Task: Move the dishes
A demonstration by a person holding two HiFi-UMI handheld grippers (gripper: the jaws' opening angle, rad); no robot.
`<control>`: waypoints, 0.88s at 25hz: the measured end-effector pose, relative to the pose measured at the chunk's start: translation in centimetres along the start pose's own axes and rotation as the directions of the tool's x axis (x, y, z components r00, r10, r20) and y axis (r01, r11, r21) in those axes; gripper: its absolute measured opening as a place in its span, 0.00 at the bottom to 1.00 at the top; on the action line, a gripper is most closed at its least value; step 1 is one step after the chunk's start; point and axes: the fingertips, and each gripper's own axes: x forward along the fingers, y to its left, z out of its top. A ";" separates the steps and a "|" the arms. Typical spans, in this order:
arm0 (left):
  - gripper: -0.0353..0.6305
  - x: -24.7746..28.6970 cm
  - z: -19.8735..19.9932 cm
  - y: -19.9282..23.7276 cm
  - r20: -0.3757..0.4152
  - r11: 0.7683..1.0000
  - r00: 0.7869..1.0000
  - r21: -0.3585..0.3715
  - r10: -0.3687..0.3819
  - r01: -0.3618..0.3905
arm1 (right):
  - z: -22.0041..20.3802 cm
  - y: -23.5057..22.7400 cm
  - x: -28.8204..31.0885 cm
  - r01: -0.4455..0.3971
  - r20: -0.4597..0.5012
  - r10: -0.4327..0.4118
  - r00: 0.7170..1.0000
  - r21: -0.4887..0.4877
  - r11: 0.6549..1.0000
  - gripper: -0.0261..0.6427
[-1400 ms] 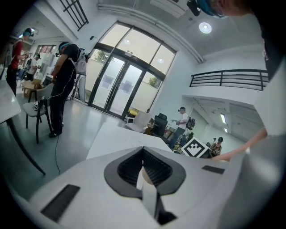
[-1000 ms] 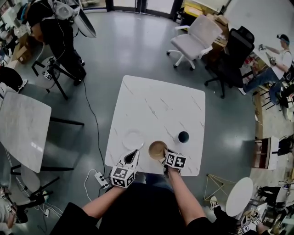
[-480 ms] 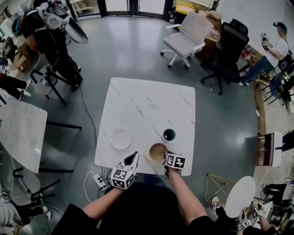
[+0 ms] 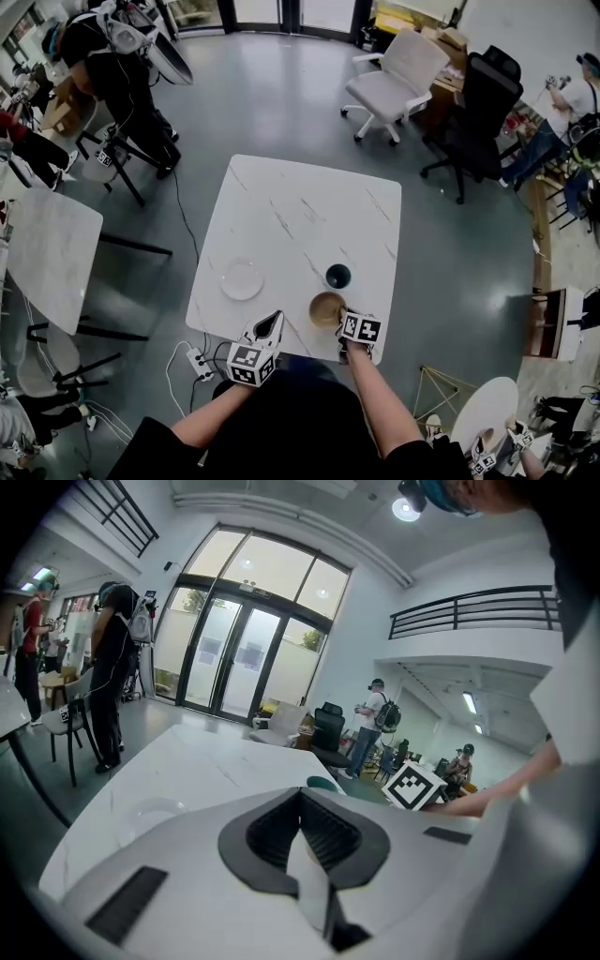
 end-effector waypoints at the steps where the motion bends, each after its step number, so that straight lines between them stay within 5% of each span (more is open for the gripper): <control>1: 0.08 0.1 -0.1 -0.1 0.000 1.000 1.000 0.000 0.004 -0.004 | -0.1 -0.3 0.2 -0.001 -0.006 0.001 1.000 -0.002 1.000 0.09; 13: 0.08 -0.8 -1.3 0.1 -0.013 0.997 0.997 -0.009 0.079 -0.079 | -1.9 -2.0 2.4 -0.041 -0.035 0.043 0.998 0.035 0.999 0.09; 22: 0.08 -0.3 -1.5 -0.1 -0.019 0.995 0.995 -0.008 0.095 -0.096 | -2.0 -1.8 2.7 -0.062 -0.059 0.061 0.996 -0.026 0.998 0.09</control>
